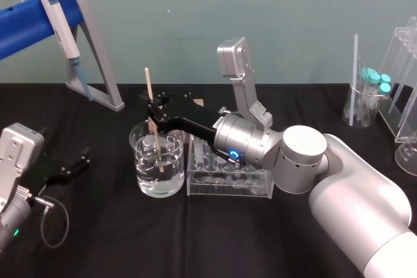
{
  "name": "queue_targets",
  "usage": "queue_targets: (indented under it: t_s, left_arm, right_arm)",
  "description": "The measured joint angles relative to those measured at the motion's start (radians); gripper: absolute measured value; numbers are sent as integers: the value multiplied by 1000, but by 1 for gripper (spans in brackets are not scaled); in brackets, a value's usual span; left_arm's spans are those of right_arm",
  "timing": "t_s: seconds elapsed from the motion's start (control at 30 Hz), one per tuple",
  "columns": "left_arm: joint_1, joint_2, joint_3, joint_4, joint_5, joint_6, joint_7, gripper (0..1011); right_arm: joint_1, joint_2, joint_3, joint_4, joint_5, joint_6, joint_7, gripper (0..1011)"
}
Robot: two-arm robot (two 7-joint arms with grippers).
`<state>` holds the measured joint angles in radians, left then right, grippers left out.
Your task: Hold the thermometer with one hand and immerse one end into the beaker, then reinsert it into the test tube rack.
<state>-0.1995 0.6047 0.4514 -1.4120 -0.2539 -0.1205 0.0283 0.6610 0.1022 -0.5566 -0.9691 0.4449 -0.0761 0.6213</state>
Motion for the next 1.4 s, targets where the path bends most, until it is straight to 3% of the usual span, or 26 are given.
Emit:
queue_targets:
  t_s: [0.23,0.5,0.67,0.8,1.07,1.27,1.4]
  left_arm:
    - [0,0,0,0,0,0,0,1004]
    - [0,0,0,0,0,0,0,1004]
    - [0,0,0,0,0,0,0,1004]
    - [0,0,0,0,0,0,0,1004]
    - [0,0,0,0,0,0,0,1004]
    - [0,0,0,0,0,0,0,1004]
    - [0,0,0,0,0,0,0,1004]
  right_arm:
    - [-18,22,9,-80,2,12,-12,48]
    - [-42,77,31,-269,20,58,-47,48]
    - [-60,111,59,-368,62,90,-60,48]
    - [-87,151,89,-455,98,118,-79,48]
    - [-167,277,160,-629,139,175,-147,48]
    - [-226,356,206,-695,159,192,-190,48]
    - [-252,381,225,-701,160,196,-216,48]
